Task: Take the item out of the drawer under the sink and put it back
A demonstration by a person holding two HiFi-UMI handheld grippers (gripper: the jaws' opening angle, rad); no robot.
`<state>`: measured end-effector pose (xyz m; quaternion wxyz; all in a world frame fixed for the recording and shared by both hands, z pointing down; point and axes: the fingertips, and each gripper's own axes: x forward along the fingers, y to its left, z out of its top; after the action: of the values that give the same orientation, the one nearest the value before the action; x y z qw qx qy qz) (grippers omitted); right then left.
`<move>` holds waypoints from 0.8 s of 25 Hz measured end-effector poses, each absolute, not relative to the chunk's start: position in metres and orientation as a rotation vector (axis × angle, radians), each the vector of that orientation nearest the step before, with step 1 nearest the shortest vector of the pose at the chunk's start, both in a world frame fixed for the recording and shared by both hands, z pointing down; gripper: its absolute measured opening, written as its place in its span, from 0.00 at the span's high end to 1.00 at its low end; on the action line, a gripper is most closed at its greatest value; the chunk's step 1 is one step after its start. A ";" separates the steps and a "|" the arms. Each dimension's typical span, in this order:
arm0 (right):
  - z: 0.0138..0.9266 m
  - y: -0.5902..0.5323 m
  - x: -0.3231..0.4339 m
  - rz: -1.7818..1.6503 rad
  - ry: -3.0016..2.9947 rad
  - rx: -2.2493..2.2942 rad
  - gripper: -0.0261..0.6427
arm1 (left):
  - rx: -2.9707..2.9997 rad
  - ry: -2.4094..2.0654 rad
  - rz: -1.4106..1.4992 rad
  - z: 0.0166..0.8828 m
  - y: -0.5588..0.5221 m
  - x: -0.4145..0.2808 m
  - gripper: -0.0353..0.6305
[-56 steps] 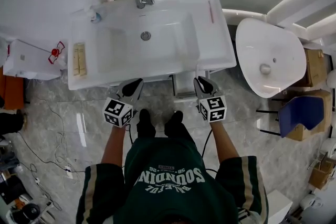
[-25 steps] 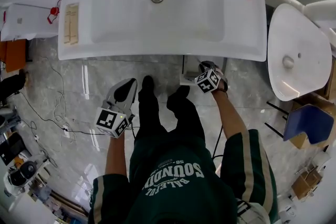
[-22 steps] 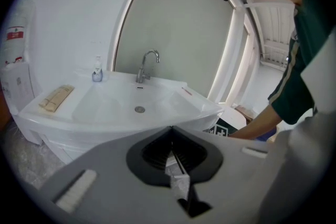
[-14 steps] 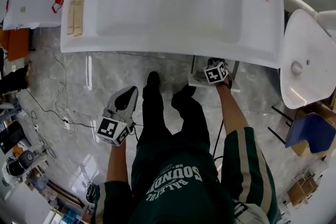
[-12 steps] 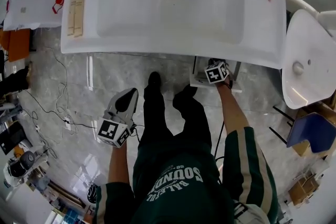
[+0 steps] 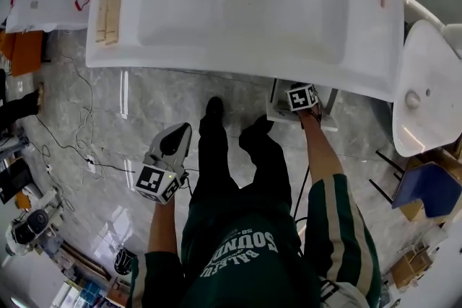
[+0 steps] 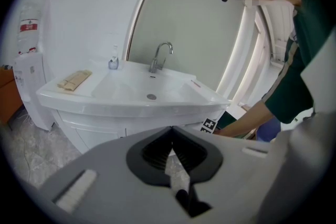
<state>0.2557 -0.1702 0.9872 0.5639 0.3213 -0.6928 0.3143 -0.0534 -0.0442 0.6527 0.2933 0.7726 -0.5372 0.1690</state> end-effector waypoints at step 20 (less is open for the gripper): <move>0.859 -0.145 0.245 0.702 -1.764 0.887 0.86 | 2.235 -1.334 0.359 0.595 -0.081 -0.047 0.87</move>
<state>0.2447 -0.1453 0.8586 0.4996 0.3667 -0.7292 0.2901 -0.0467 -0.0806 0.5952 0.2542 0.8227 -0.4911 0.1321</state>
